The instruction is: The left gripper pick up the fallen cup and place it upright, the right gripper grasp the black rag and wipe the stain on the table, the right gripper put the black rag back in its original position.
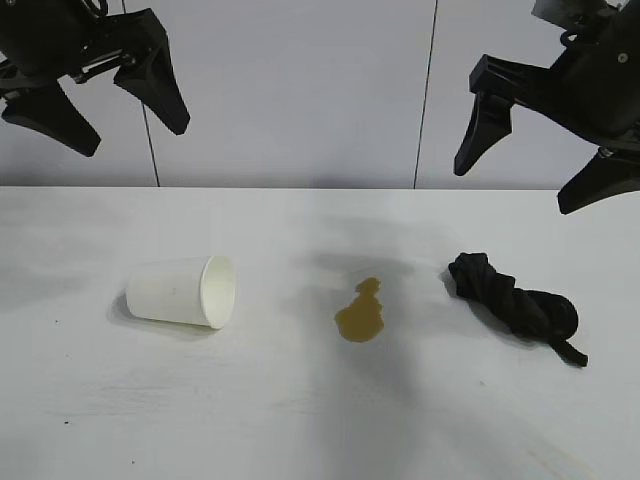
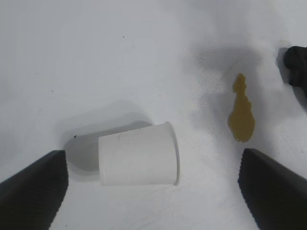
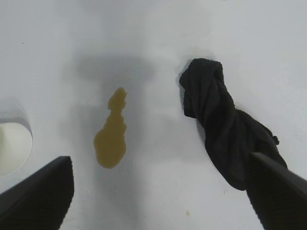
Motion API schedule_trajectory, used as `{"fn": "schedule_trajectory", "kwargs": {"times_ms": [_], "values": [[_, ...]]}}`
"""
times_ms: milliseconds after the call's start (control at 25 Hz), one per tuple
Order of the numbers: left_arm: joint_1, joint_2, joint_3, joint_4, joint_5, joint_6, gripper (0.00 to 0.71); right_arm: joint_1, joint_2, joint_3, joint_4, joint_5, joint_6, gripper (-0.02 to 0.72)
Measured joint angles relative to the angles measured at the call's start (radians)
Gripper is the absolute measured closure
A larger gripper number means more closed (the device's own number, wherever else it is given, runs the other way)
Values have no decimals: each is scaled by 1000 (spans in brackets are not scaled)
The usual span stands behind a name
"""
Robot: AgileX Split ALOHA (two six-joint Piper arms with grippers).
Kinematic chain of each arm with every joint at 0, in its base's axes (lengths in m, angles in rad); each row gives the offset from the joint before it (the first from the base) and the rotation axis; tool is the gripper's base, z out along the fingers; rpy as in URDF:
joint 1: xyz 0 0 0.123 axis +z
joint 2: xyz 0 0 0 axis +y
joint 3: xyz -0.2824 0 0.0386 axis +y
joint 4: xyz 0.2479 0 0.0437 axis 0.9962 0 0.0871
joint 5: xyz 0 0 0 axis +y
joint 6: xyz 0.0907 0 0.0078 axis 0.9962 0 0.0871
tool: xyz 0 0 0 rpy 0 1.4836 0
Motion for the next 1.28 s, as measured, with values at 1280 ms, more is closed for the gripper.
{"fn": "schedule_trajectory", "kwargs": {"times_ms": [1280], "values": [[-115, 0, -15, 172, 104, 827, 16, 0, 0, 0, 0, 0, -15, 30]]}}
